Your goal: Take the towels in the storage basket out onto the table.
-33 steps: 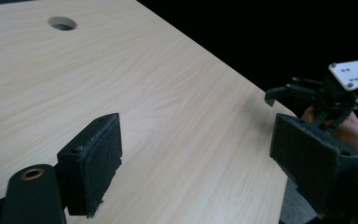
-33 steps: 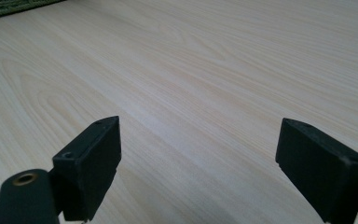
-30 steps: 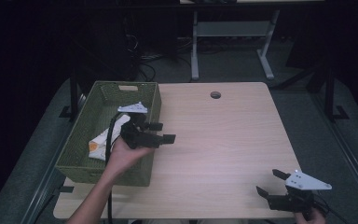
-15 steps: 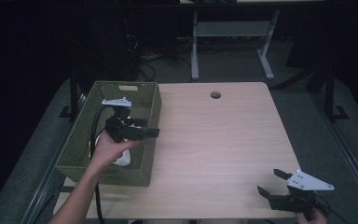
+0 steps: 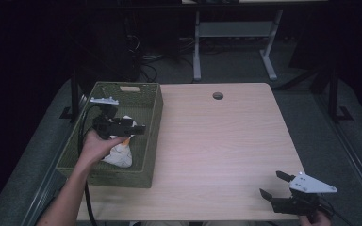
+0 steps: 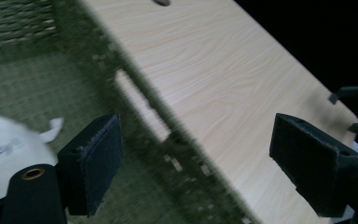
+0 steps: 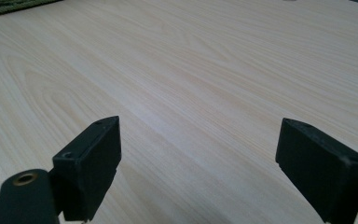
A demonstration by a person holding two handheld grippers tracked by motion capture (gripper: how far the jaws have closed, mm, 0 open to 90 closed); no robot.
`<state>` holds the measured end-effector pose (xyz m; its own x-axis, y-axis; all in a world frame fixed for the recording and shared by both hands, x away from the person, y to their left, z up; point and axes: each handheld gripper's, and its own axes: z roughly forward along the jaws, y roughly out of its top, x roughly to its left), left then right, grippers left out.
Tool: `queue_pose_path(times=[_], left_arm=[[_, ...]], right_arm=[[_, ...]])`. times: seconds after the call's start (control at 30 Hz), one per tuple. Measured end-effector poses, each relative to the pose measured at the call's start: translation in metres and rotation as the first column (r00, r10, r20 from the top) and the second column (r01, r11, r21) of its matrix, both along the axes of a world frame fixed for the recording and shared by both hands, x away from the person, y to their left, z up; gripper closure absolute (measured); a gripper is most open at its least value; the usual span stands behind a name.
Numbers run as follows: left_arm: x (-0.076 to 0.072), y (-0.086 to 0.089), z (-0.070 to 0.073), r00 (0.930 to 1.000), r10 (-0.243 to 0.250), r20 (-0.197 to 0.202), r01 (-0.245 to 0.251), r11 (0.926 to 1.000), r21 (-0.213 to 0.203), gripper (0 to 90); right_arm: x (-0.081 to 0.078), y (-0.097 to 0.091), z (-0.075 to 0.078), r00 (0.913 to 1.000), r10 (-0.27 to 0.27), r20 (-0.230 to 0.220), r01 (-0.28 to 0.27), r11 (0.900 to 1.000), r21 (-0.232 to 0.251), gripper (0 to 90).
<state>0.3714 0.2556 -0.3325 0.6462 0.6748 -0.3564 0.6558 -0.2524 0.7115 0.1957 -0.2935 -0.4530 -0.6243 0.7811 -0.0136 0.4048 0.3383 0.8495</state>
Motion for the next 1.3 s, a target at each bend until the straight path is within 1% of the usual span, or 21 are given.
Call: queue_pose_path(times=[0.1, 0.13, 0.2, 0.33, 0.43, 0.47, 0.63, 0.67, 0.7, 0.77, 0.83, 0.9, 0.97, 1.0, 1.07, 1.13, 1.17, 1.2, 1.23, 1.27, 1.3], left_arm=[[0.001, 0.008, -0.002, 0.9999, 0.015, -0.003, -0.015, 0.9998, 0.009, 19.4], [0.002, 0.013, -0.004, 0.9994, 0.035, -0.005, -0.035, 0.9992, 0.022, 19.4], [0.004, 0.021, -0.007, 0.9982, 0.057, -0.017, -0.057, 0.9981, 0.023, 19.4], [0.009, 0.031, -0.013, 0.9942, 0.101, -0.036, -0.099, 0.9939, 0.048, 19.4], [0.011, 0.033, -0.016, 0.9928, 0.109, -0.05, -0.107, 0.9933, 0.045, 19.4], [0.014, 0.035, -0.019, 0.9908, 0.123, -0.057, -0.12, 0.9907, 0.065, 19.4], [0.022, 0.037, -0.028, 0.9859, 0.145, -0.083, -0.137, 0.9857, 0.098, 19.4], [0.025, 0.038, -0.033, 0.9817, 0.163, -0.098, -0.151, 0.9813, 0.12, 19.4], [0.027, 0.039, -0.036, 0.9794, 0.171, -0.108, -0.156, 0.9792, 0.13, 19.3], [0.031, 0.041, -0.041, 0.9757, 0.185, -0.118, -0.162, 0.9705, 0.179, 19.4], [0.034, 0.043, -0.044, 0.9706, 0.203, -0.13, -0.175, 0.9647, 0.196, 19.4], [0.036, 0.045, -0.046, 0.9675, 0.219, -0.127, -0.188, 0.9575, 0.219, 19.4], [0.037, 0.046, -0.047, 0.9657, 0.225, -0.13, -0.192, 0.9549, 0.226, 19.6], [0.038, 0.046, -0.05, 0.9622, 0.24, -0.129, -0.2, 0.9436, 0.264, 19.6], [0.039, 0.046, -0.052, 0.958, 0.255, -0.131, -0.21, 0.9356, 0.284, 19.6], [0.04, 0.047, -0.054, 0.9565, 0.261, -0.129, -0.211, 0.9266, 0.311, 19.9], [0.04, 0.047, -0.054, 0.9565, 0.261, -0.129, -0.211, 0.9266, 0.311, 20.5], [0.04, 0.047, -0.056, 0.9571, 0.26, -0.127, -0.208, 0.9228, 0.324, 20.5], [0.041, 0.047, -0.058, 0.9524, 0.275, -0.132, -0.219, 0.9189, 0.328, 21.3], [0.041, 0.047, -0.058, 0.9524, 0.275, -0.132, -0.219, 0.9189, 0.328, 21.5], [0.041, 0.048, -0.06, 0.9529, 0.273, -0.131, -0.215, 0.9143, 0.343, 21.5]], right_arm=[[0.0, 0.0, 0.0, 1.0, 0.001, -0.002, -0.001, 1.0, 0.001, 13.8], [0.001, 0.0, -0.001, 1.0, 0.005, -0.003, -0.005, 1.0, -0.005, 13.8], [0.001, 0.001, -0.001, 1.0, 0.005, -0.006, -0.005, 1.0, -0.001, 13.8], [0.0, 0.0, 0.0, 1.0, 0.009, 0.002, -0.008, 0.9999, -0.008, 13.8], [0.0, 0.0, 0.0, 1.0, 0.007, 0.0, -0.007, 0.9999, -0.007, 13.8], [0.001, -0.001, -0.001, 1.0, 0.004, -0.003, -0.004, 1.0, -0.009, 13.8], [0.0, -0.002, 0.0, 1.0, 0.002, -0.001, -0.002, 1.0, -0.002, 13.8], [0.0, -0.002, 0.0, 1.0, 0.003, 0.001, -0.003, 1.0, -0.002, 13.8], [0.0, -0.002, 0.0, 1.0, 0.005, 0.001, -0.005, 1.0, -0.004, 13.8], [0.001, -0.002, -0.001, 1.0, 0.004, -0.003, -0.004, 1.0, -0.002, 13.8], [0.001, -0.003, 0.0, 1.0, 0.002, -0.004, -0.002, 1.0, -0.002, 13.8], [0.0, -0.003, 0.001, 1.0, 0.004, 0.001, -0.004, 1.0, 0.002, 13.8], [-0.001, -0.003, 0.001, 1.0, 0.005, 0.006, -0.005, 1.0, -0.001, 13.8], [-0.001, -0.003, 0.001, 1.0, 0.004, 0.006, -0.004, 1.0, 0.0, 13.8], [-0.001, -0.002, 0.001, 0.9999, 0.007, 0.007, -0.007, 1.0, 0.0, 13.8], [0.0, -0.002, 0.0, 1.0, 0.007, 0.002, -0.007, 1.0, 0.0, 13.8], [0.0, -0.002, 0.0, 1.0, 0.007, 0.002, -0.007, 1.0, 0.0, 13.8], [0.0, -0.002, 0.0, 0.9999, 0.011, 0.007, -0.011, 0.9999, -0.006, 13.8], [-0.001, -0.001, 0.001, 0.9998, 0.017, 0.012, -0.017, 0.9998, -0.008, 13.8], [-0.001, -0.001, 0.001, 0.9999, 0.015, 0.006, -0.015, 0.9999, -0.007, 13.8], [-0.001, -0.001, 0.001, 0.9999, 0.015, 0.006, -0.015, 0.9999, -0.007, 13.8]])
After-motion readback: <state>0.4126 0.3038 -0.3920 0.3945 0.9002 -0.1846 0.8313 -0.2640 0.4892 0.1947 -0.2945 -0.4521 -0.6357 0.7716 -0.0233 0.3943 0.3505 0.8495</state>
